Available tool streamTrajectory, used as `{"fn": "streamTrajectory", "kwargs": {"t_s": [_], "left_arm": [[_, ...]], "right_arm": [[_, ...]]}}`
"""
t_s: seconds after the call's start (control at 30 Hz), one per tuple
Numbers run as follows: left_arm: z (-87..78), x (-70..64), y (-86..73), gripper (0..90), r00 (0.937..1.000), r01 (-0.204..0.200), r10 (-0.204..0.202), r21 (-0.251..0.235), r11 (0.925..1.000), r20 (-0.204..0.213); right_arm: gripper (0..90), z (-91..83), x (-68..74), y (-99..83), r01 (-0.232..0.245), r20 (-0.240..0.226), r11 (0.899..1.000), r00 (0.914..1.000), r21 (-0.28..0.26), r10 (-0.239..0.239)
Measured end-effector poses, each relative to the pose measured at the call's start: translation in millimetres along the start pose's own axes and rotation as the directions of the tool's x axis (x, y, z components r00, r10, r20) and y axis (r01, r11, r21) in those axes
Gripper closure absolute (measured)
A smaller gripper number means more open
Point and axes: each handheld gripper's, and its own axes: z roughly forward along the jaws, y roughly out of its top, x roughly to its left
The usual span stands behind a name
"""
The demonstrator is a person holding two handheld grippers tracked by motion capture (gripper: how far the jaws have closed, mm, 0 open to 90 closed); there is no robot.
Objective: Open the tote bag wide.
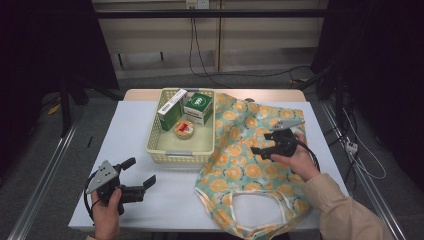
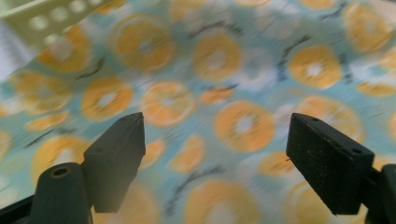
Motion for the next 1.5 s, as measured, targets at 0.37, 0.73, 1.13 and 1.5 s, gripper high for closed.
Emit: {"fn": "streamTrajectory", "kwargs": {"t_s": [0.37, 0.73, 1.13, 1.5], "left_arm": [[-0.2, -3.0, 0.9, 2.6, 1.0, -0.009, 0.009, 0.007, 0.9999, 0.0], [4.2, -8.4, 4.0, 2.6, 0.9997, -0.021, 0.021, 0.013, 0.9997, 0.013], [6.2, -8.7, 4.2, 2.6, 0.9996, -0.021, 0.021, 0.011, 0.9997, 0.017], [12.0, -8.5, 2.8, 2.7, 0.9994, -0.017, 0.016, 0.02, 0.9997, 0.032]], "right_arm": [[17.9, -18.6, 43.7, -32.1, 0.057, -0.095, 0.998, 0.9938, -0.009, -0.058], [30.1, -23.0, 78.4, -49.6, 0.171, -0.209, 0.985, 0.9639, 0.008, -0.165], [50.5, -6.2, 96.9, -57.9, 0.288, -0.267, 0.956, 0.9271, 0.061, -0.263], [90.0, -5.4, 83.2, -54.0, 0.2, -0.219, 0.976, 0.9594, 0.083, -0.178]]}}
